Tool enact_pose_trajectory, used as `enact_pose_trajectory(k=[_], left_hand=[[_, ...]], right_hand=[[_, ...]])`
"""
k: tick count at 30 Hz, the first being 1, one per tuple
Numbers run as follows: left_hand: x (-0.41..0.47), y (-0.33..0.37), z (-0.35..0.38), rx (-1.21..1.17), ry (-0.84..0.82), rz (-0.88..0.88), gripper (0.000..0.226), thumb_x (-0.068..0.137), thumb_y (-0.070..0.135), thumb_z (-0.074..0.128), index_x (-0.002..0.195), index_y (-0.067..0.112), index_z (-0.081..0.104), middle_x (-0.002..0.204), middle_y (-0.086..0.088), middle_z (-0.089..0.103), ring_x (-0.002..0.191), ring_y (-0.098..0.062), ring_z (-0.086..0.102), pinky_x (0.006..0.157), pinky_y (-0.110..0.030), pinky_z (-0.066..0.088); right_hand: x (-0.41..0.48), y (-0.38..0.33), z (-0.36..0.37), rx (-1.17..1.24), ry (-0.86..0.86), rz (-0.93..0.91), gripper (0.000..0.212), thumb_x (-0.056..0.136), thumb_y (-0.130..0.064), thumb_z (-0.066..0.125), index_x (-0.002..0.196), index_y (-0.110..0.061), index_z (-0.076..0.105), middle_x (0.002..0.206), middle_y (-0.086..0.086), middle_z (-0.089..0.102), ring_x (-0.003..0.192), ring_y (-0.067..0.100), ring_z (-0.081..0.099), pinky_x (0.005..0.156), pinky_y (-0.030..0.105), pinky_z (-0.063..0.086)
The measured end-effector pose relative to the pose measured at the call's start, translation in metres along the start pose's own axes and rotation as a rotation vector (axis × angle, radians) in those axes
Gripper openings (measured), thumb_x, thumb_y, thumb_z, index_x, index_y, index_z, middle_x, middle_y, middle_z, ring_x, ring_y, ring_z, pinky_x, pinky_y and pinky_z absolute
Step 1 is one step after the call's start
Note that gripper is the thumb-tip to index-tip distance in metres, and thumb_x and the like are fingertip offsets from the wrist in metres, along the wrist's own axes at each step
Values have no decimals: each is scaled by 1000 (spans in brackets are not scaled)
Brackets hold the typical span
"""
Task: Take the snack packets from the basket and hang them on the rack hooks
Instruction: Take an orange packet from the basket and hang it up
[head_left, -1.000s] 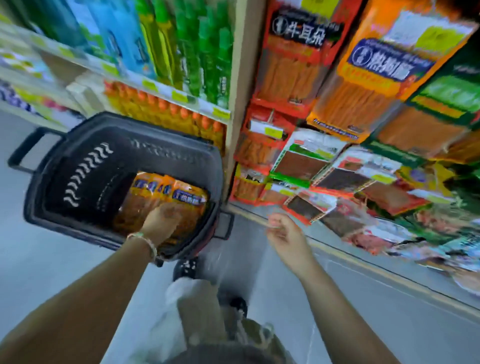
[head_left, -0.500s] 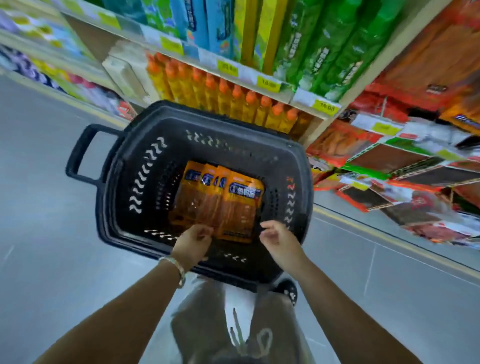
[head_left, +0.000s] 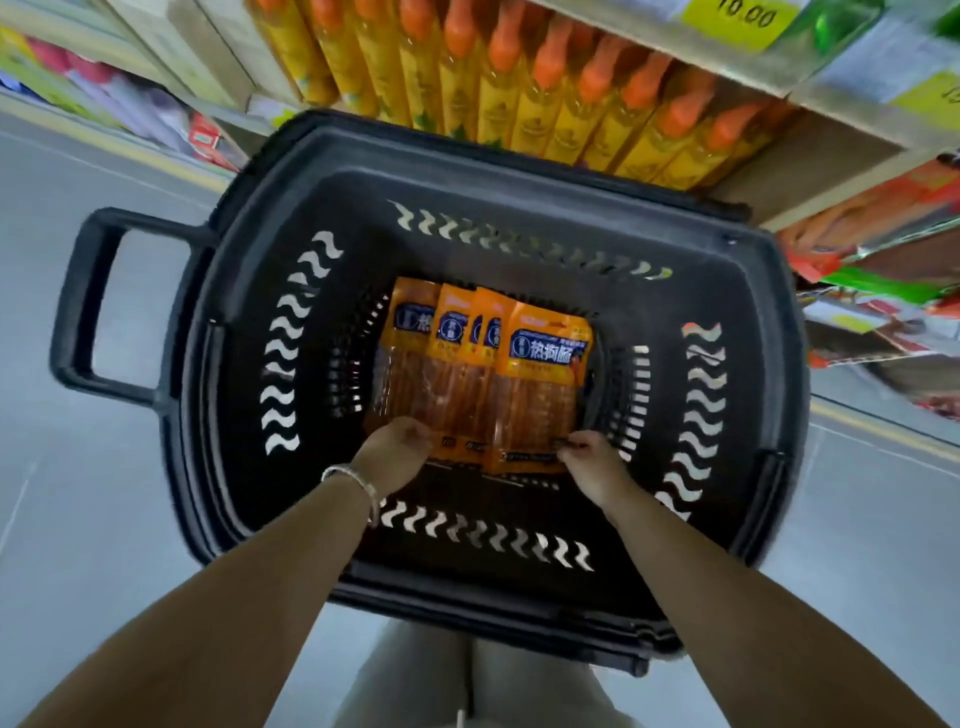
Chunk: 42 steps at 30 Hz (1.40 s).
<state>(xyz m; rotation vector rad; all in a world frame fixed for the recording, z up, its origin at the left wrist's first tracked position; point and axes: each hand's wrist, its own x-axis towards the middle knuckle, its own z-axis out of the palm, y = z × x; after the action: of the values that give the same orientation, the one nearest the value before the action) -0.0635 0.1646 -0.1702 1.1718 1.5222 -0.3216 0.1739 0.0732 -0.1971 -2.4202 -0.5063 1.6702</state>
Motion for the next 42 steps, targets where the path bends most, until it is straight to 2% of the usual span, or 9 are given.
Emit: enact_pose_trajectory(k=[3,6,15,19,25,30,34,36,42], left_hand=[[24,-2,7,31,-74,16,19,98,29,45,86,25,59,88,-2,63,74,-13,56,70,-29,45],[42,0,8,-70,-88,28,15,98,32,47,92,26,59,91,3,60,84,-13,58,76,-28,46],[75,-3,-5,-229,74,4,11,94,32,50,92,38,59,95,6,64,85,-13,62,64,-27,46],[77,-2,-2,-292,93,-13,11,93,31,54,99,29,62,88,-1,66,77,-19,61,70,-34,49],[73,1,-1,-278,42,-48,18,95,30,51,110,27,60,97,1,66,87,-21,62,76,-34,51],[73,2,-4,-296,59,-8,15,95,27,49,105,25,61,93,-4,65,84,-22,60,74,-33,48],[71,2,-5,-327,108,13,20,90,32,59,109,26,57,95,10,64,87,-9,61,75,-25,47],[67,4,-6,-395,113,57,28,84,36,67,109,26,58,93,17,66,84,1,61,72,-18,46],[66,4,-9,-554,-67,1,44,80,55,64,108,21,65,109,-7,69,101,-32,64,92,-55,49]], right_hand=[[40,1,13,76,52,13,17,91,-24,55,105,-15,59,107,6,63,86,18,58,85,33,46],[72,1,24,94,145,-6,24,94,-26,49,117,-22,57,108,2,63,82,15,58,82,32,46],[106,-6,65,1,144,3,70,94,-45,47,151,-20,14,153,9,29,136,31,34,110,38,31],[99,-8,74,29,196,-77,79,80,-49,67,145,-22,30,146,9,36,131,32,38,105,47,39],[106,-15,65,293,124,139,96,67,-47,81,144,-21,29,140,8,36,126,31,42,105,43,39],[91,-13,65,405,49,6,71,71,-36,80,132,-21,47,130,1,56,117,23,54,100,43,44],[67,-12,58,534,-113,-30,53,62,-35,84,108,-33,57,114,-5,66,99,13,63,79,31,51],[60,-12,52,545,-215,-64,59,54,-34,88,105,-31,59,111,0,69,98,16,67,89,38,52],[50,-35,51,476,-374,-103,87,50,-57,83,128,-36,50,117,-10,63,108,15,59,101,43,39]])
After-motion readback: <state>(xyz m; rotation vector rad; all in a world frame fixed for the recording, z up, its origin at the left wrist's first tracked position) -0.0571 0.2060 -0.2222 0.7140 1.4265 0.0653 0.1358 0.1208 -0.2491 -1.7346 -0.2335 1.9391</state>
